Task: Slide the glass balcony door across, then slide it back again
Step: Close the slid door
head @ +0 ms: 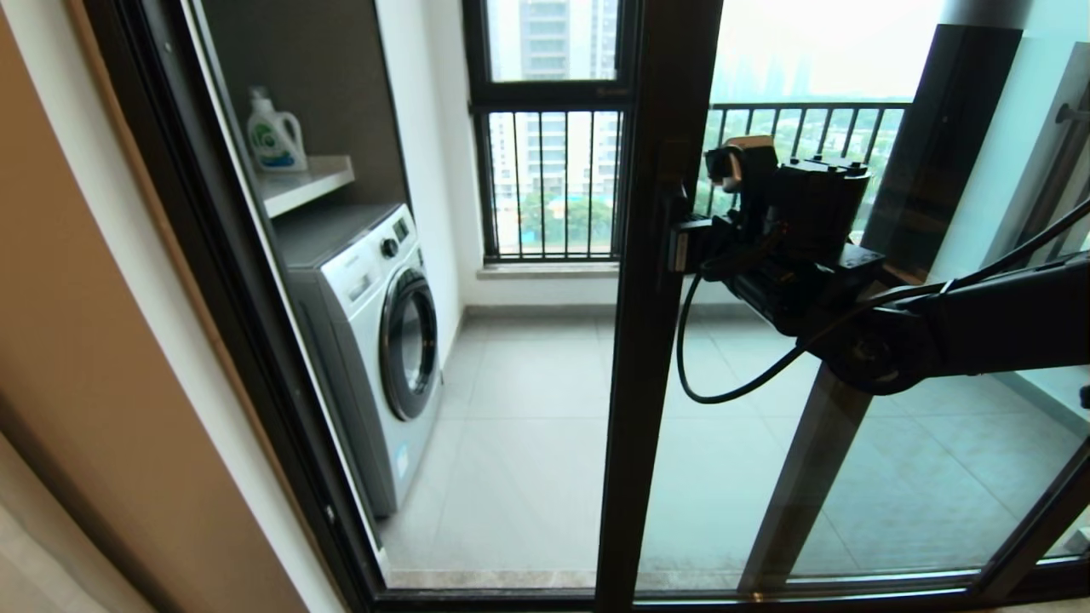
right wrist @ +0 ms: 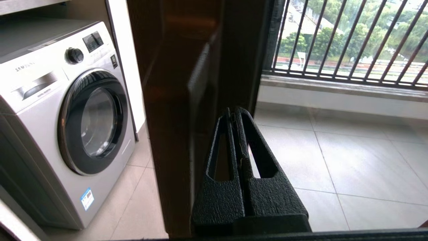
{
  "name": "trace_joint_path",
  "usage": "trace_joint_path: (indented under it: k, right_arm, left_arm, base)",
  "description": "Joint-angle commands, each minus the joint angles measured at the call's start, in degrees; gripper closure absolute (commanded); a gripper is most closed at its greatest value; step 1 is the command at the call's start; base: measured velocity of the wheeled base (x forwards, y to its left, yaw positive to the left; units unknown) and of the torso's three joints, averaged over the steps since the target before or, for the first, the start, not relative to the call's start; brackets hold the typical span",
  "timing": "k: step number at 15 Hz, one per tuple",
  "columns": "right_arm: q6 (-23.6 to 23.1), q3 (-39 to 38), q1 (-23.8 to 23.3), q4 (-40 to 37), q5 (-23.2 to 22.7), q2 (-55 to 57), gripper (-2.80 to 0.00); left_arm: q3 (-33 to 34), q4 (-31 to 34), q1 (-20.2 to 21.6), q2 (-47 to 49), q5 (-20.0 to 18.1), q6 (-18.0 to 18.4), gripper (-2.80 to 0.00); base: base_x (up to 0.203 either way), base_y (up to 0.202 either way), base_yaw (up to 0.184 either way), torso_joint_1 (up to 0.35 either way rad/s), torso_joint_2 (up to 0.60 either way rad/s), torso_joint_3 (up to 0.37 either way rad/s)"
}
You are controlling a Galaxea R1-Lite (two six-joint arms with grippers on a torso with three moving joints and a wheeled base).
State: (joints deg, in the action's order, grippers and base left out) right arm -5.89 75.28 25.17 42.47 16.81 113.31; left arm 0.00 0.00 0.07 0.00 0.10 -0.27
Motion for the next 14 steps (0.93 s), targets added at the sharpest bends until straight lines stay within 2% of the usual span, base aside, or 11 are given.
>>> trace_joint_path:
  k: [1, 10, 14]
  right_arm:
    - [0.0, 0.13, 1.38, 0.24, 0.33, 0.16, 0.0]
    - [0.44, -3.76, -0.22, 0.33, 1.09, -2.73, 0.0]
    - [1.63, -8.5, -1.85, 0.48, 0.63, -9.69, 0.0]
  left_arm:
    - [0.0, 0.0, 0.01, 0.09, -0.01, -0.08, 0.0]
    - [0.0, 0.0, 0.01, 0.09, -0.01, -0.06, 0.0]
    - [0.0, 0.0, 0.01, 0.09, -0.01, -0.08, 0.0]
  base:
    - [0.0, 0.0, 0.0, 0.0, 0.0, 0.0]
    - [0.0, 0.0, 0.0, 0.0, 0.0, 0.0]
    - [0.0, 0.0, 0.0, 0.0, 0.0, 0.0]
